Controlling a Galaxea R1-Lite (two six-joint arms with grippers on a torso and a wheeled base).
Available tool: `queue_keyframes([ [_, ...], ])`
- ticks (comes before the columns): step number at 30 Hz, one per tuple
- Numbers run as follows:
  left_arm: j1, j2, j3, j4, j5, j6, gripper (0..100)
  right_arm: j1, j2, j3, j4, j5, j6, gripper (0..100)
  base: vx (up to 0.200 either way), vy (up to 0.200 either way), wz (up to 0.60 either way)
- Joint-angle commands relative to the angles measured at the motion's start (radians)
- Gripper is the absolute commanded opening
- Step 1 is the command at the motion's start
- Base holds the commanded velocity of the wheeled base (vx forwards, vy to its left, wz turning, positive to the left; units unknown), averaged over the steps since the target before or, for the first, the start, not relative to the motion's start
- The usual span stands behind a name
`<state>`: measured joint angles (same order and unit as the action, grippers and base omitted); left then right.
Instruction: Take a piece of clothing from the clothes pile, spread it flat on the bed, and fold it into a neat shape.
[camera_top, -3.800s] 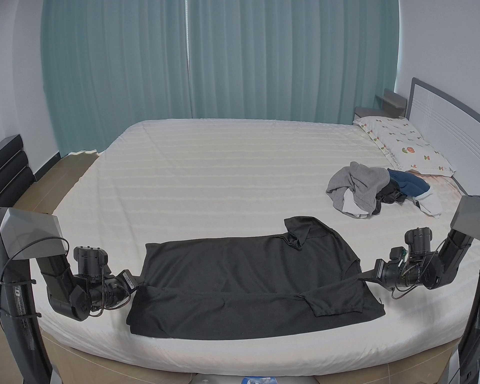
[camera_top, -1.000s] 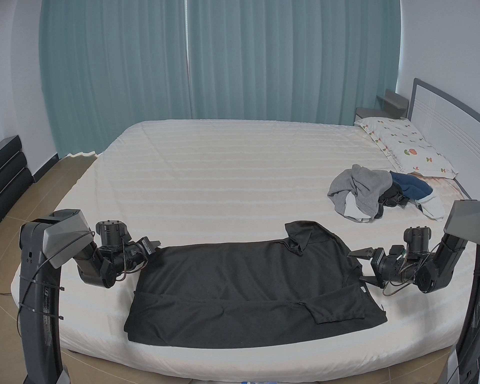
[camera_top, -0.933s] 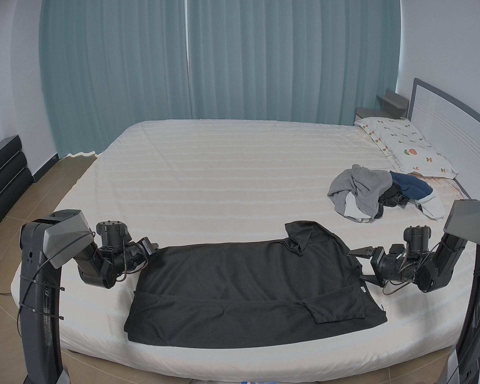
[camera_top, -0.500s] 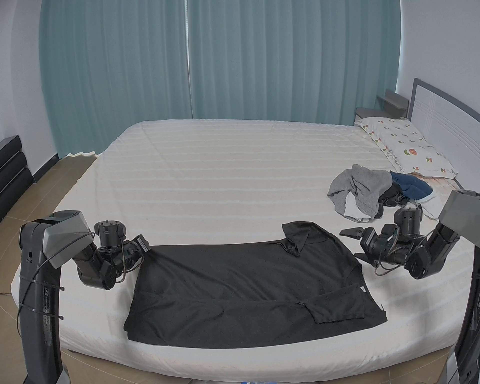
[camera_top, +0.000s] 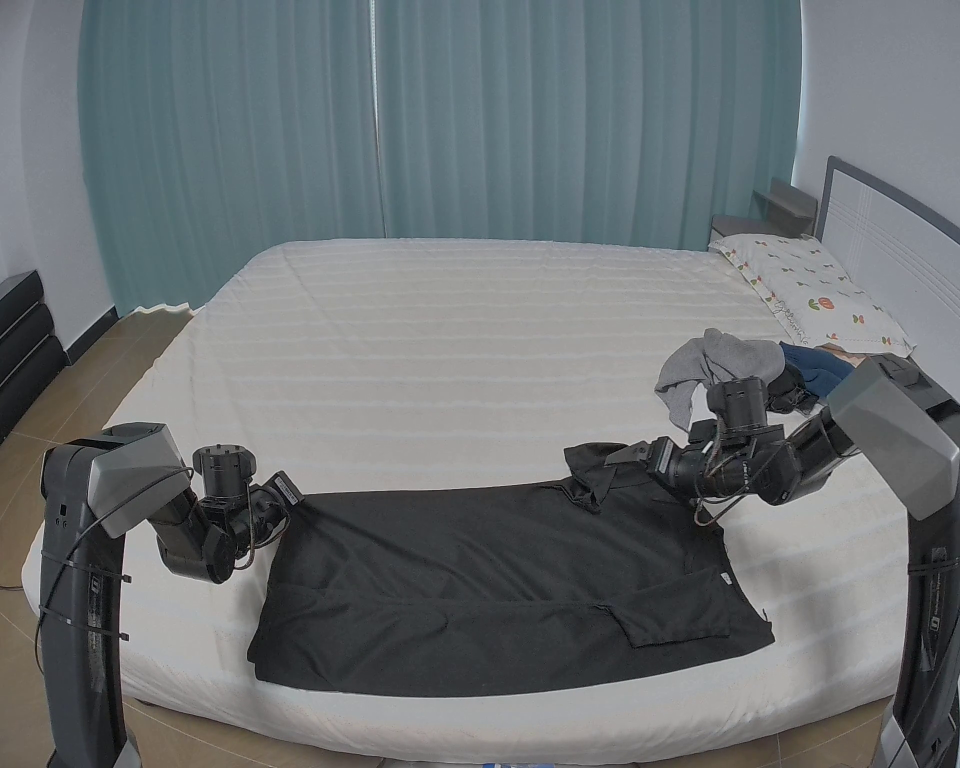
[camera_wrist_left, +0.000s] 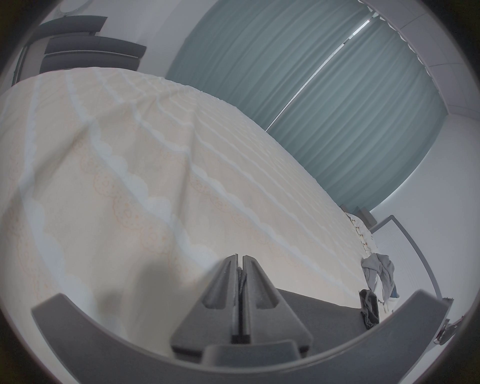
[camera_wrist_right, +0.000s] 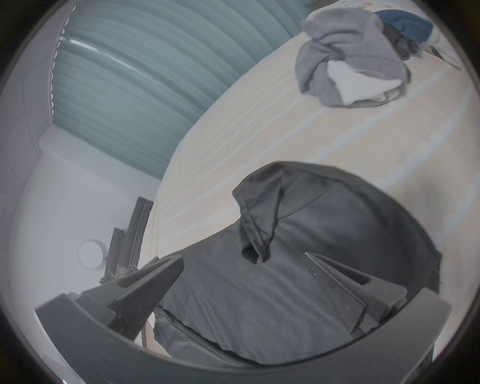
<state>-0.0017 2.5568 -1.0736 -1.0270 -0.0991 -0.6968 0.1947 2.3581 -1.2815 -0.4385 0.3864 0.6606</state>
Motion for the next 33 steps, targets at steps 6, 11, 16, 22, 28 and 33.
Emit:
queue_keyframes([
  [6, -0.004, 0.002, 0.003, -0.001, 0.004, -0.023, 0, 0.104, 0.147, -0.197, 0.156, -0.055, -0.044, 100, 0.0, 0.0, 0.0],
  [11, -0.004, 0.003, 0.003, -0.001, 0.004, -0.023, 0, 0.131, 0.173, -0.259, 0.216, -0.06, -0.053, 100, 0.0, 0.0, 0.0],
  [16, -0.004, 0.003, 0.003, -0.001, 0.004, -0.023, 0, 0.135, 0.222, -0.351, 0.219, -0.07, -0.052, 100, 0.0, 0.0, 0.0],
  [22, -0.004, 0.003, 0.004, -0.001, 0.004, -0.023, 0, 0.137, 0.34, -0.564, 0.27, -0.129, -0.042, 100, 0.0, 0.0, 0.0],
  [28, -0.004, 0.003, 0.004, -0.001, 0.007, -0.023, 0, 0.138, 0.428, -0.719, 0.081, -0.221, 0.05, 100, 0.0, 0.0, 0.0],
  [33, -0.004, 0.003, 0.004, -0.001, 0.007, -0.023, 0, 0.131, 0.448, -0.719, -0.143, -0.215, 0.051, 100, 0.0, 0.0, 0.0],
])
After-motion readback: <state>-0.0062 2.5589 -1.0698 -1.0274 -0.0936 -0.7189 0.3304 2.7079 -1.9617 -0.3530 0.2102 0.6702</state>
